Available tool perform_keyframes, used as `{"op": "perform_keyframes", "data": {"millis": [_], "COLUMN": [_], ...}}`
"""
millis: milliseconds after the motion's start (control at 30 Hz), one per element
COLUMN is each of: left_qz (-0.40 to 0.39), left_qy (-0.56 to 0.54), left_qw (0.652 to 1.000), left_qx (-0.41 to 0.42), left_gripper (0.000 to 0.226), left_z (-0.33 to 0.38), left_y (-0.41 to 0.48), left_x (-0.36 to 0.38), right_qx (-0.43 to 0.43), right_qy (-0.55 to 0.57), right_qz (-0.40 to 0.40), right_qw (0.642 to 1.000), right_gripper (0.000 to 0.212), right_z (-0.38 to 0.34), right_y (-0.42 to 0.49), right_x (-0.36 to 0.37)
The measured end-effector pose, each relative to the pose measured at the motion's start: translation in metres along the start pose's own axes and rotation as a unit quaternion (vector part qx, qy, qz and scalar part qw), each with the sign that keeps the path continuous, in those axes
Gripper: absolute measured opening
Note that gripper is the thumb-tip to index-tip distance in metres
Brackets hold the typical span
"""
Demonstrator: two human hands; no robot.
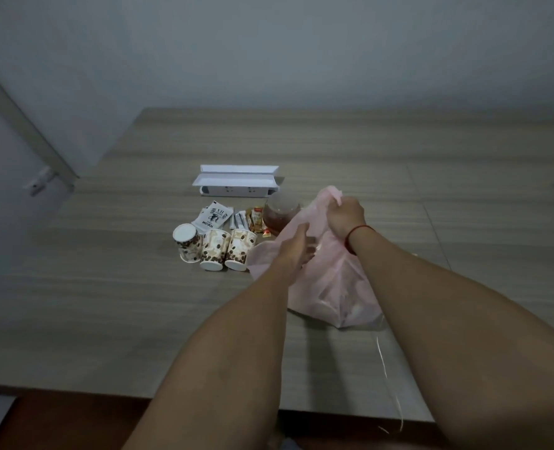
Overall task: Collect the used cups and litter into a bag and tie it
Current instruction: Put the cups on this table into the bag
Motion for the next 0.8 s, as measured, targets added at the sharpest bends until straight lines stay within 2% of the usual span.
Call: {"op": "perform_keyframes", "data": {"millis": [100,200,333,433,600,800], "left_qz": [0.001,0.026,0.207,0.277,0.316,0.324], "left_qy": [0.023,0.027,0.077,0.115,0.180,0.200], "left_qw": [0.999,0.999,0.975,0.954,0.931,0.924], "left_qx": [-0.030,-0.013,0.026,0.031,0.041,0.032], "left_gripper": [0.045,0.032,0.024,0.024,0.034,0.039], "left_z": [-0.002,-0.009,-0.010,-0.004,0.005,0.013], "left_y": [-0.015,-0.006,0.016,0.033,0.076,0.115], "left_x": [0.001,-0.017,-0.072,-0.105,-0.131,-0.139], "right_qx": [-0.022,-0.022,-0.018,-0.012,0.015,0.068], "right_qy": [0.009,0.005,-0.006,-0.015,-0.038,-0.051], "right_qz": [-0.007,-0.018,-0.051,-0.076,-0.108,-0.075], "right_qw": [1.000,1.000,0.999,0.997,0.993,0.994], "right_gripper": [0.038,0.037,0.038,0.040,0.036,0.037], "right_z": [0.002,0.007,0.010,0.009,0.018,0.027], "right_y": [-0.010,-0.019,-0.016,-0.010,-0.001,0.018], "right_x": [0.004,0.013,0.038,0.063,0.112,0.139]}}
Point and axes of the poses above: each hand's wrist, its own y-axis towards the middle knuckle, its own x-axis out of the palm, z = x × y, the point moved 4 cm from there along y, towards the middle knuckle, and after that the axes turned 13 degrees about -x, right-handed, at the moved point
